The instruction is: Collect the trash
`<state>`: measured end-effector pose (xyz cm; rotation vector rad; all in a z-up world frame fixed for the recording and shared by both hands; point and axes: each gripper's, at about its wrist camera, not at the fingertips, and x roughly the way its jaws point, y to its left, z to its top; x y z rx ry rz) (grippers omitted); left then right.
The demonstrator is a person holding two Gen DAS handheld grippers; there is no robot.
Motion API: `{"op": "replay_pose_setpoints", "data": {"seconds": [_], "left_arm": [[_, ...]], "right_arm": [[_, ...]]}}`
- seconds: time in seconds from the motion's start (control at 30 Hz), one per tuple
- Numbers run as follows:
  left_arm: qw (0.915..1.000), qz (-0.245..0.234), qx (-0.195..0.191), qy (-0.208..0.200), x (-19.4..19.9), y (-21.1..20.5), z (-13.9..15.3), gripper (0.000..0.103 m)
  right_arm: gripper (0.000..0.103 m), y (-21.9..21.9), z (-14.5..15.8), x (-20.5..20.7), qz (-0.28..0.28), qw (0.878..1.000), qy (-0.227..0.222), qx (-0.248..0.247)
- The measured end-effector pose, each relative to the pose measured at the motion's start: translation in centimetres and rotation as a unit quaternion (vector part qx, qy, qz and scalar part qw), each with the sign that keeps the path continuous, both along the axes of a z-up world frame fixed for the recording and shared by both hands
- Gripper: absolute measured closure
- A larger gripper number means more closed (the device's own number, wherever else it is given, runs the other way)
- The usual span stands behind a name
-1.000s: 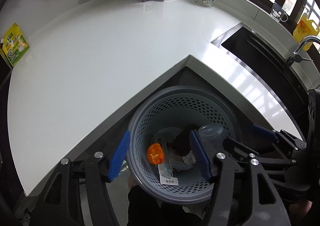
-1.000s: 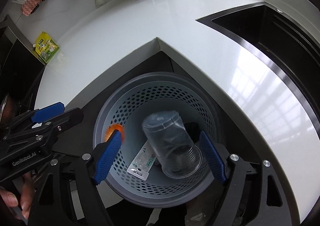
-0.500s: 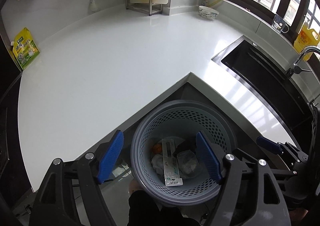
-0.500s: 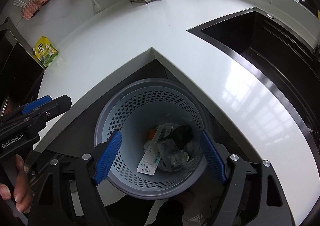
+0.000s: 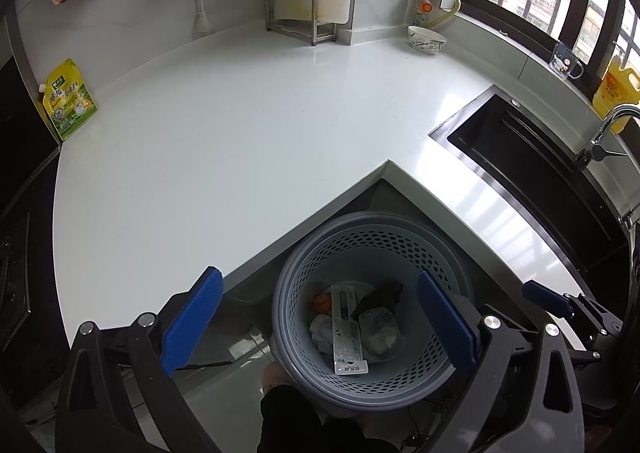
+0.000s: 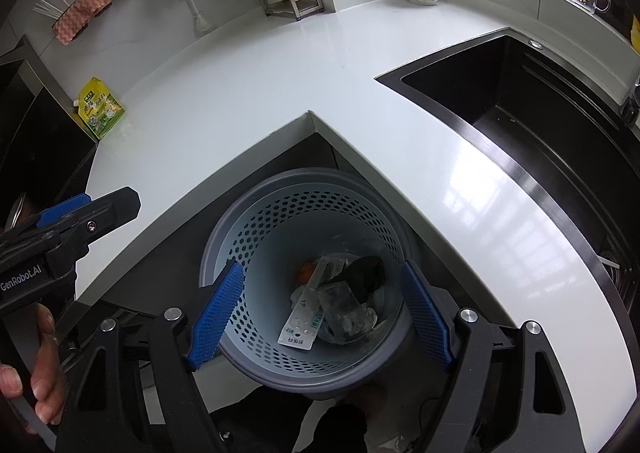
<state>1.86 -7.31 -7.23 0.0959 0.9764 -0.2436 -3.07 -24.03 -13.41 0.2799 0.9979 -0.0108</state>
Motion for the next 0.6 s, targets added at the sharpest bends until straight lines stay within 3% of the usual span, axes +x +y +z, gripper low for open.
{"op": "replay_pose_setpoints", "data": {"seconds": [0.6], "left_arm": [[0.9998,0.016,0.013,-0.007,-0.5,1.2,0.9,0.007]], "right_arm": [[0.026,0.7,1.3,-0.7,0.008,1.000,-0.010,-0.013]]}}
